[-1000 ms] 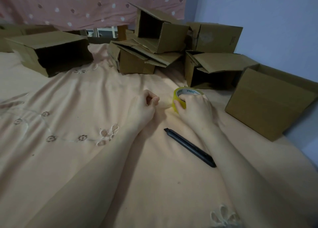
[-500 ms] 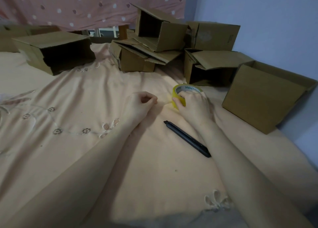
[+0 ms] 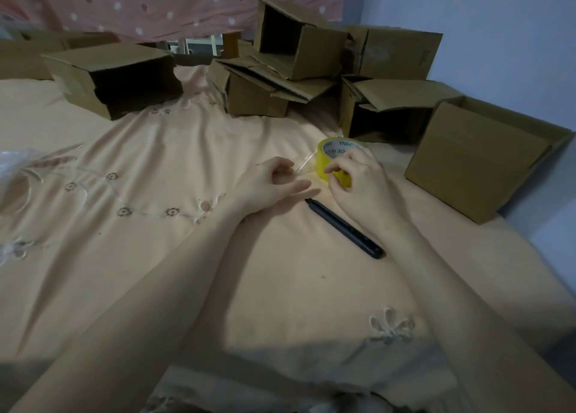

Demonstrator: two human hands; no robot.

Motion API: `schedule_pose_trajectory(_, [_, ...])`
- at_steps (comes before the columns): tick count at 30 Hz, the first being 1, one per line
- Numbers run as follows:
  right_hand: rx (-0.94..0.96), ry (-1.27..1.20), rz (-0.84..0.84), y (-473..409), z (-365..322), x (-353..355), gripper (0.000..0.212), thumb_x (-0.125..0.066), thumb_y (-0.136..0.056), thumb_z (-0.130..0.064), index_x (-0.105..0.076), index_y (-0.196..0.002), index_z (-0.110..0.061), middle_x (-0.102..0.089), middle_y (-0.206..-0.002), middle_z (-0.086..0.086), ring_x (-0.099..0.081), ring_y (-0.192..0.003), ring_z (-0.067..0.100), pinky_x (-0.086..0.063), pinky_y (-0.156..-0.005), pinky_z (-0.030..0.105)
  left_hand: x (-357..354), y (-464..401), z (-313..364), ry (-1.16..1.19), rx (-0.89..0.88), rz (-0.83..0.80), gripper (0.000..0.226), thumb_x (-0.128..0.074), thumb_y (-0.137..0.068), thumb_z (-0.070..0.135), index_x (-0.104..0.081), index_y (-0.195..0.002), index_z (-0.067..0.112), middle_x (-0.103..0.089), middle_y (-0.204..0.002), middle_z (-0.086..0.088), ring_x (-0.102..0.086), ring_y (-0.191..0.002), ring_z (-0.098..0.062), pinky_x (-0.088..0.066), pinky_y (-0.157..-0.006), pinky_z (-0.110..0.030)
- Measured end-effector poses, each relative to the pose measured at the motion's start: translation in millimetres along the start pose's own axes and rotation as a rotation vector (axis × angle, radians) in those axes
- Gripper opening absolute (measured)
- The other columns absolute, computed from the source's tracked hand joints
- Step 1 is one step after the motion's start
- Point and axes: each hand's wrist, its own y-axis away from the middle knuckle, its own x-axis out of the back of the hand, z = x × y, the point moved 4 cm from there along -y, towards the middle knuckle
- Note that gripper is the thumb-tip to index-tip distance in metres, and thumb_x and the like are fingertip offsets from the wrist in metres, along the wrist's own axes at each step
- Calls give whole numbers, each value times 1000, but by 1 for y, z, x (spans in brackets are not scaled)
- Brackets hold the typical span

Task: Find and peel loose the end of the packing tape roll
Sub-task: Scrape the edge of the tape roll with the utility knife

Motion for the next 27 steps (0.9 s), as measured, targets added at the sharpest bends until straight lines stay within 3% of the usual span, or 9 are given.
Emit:
schedule_pose_trajectory(2, [0, -22, 0, 5, -5, 5, 8, -60, -83, -10, -67, -86, -11, -60, -84, 5, -53, -86, 20, -47, -76, 34, -1, 3, 2, -50, -15, -12, 68, -69, -74, 58, -53, -128, 20, -60, -124, 3, -54, -117, -13, -41, -105, -34])
schedule_pose_trajectory(5, [-87, -1, -154, 11, -7, 4, 6, -59, -85, -21, -64, -86, -19, -59, -74, -3, -51, -72, 15, -41, -63, 30, -1, 6, 5, -121, -42, -17, 65, -68, -80, 53, -50, -131, 17, -56, -130, 0, -51, -121, -15, -40, -104, -32])
schedule_pose_trajectory(8, [-183, -33, -314, 18, -3, -4, 18, -59, -81, -42, -55, -83, -24, -58, -69, -7, -59, -77, 22, -49, -69, 37, 0, 6, 5, -104, -33, -16, 67, -67, -79, 56, -50, -131, 18, -56, -131, 2, -51, -121, -14, -40, -103, -30])
schedule_pose_trajectory(11, [-227, -10, -392, 25, -3, -8, 34, -56, -74, -57, -50, -84, -25, -60, -80, -4, -59, -83, 26, -51, -76, 45, -1, 6, 5, -90, -30, -2, 65, -68, -79, 55, -51, -130, 19, -57, -129, 2, -52, -119, -13, -40, -104, -32])
schedule_pose_trajectory(17, [-271, 31, -512, 24, -2, -7, 22, -62, -80, -42, -59, -88, -22, -62, -89, -1, -60, -91, 25, -49, -86, 47, -1, 4, 0, 4, -15, 24, 61, -69, -81, 48, -51, -130, 16, -59, -126, 0, -54, -117, -13, -41, -102, -28])
schedule_pose_trajectory(20, [-268, 5, -483, 22, -3, -6, 21, -56, -87, -36, -63, -84, -17, -65, -85, 4, -62, -86, 28, -51, -77, 41, 0, 4, -1, 15, -3, 62, 56, -68, -82, 46, -53, -128, 18, -62, -123, 2, -56, -113, -10, -42, -99, -26])
schedule_pose_trajectory(23, [-278, -61, -351, 18, -5, 0, 28, -39, -96, -30, -56, -88, -10, -68, -85, 12, -65, -75, 34, -51, -71, 40, 1, 3, 2, 13, 2, 91, 53, -67, -83, 46, -55, -126, 17, -63, -116, 3, -56, -105, -8, -40, -88, -20])
schedule_pose_trajectory(25, [-323, -175, -241, 13, -5, 5, 26, -30, -100, -30, -48, -98, -11, -67, -77, 10, -64, -54, 29, -53, -55, 32, 3, 0, 5, -20, 13, 129, 49, -66, -83, 47, -58, -121, 17, -65, -107, 4, -57, -97, -8, -39, -82, -19])
schedule_pose_trajectory(27, [-345, -214, -169, 8, -6, 6, 24, -29, -101, -32, -46, -101, -17, -62, -69, 6, -57, -46, 22, -44, -41, 22, 5, -3, 7, -79, 22, 189, 43, -65, -83, 48, -61, -114, 18, -67, -98, 4, -61, -94, -13, -44, -80, -24])
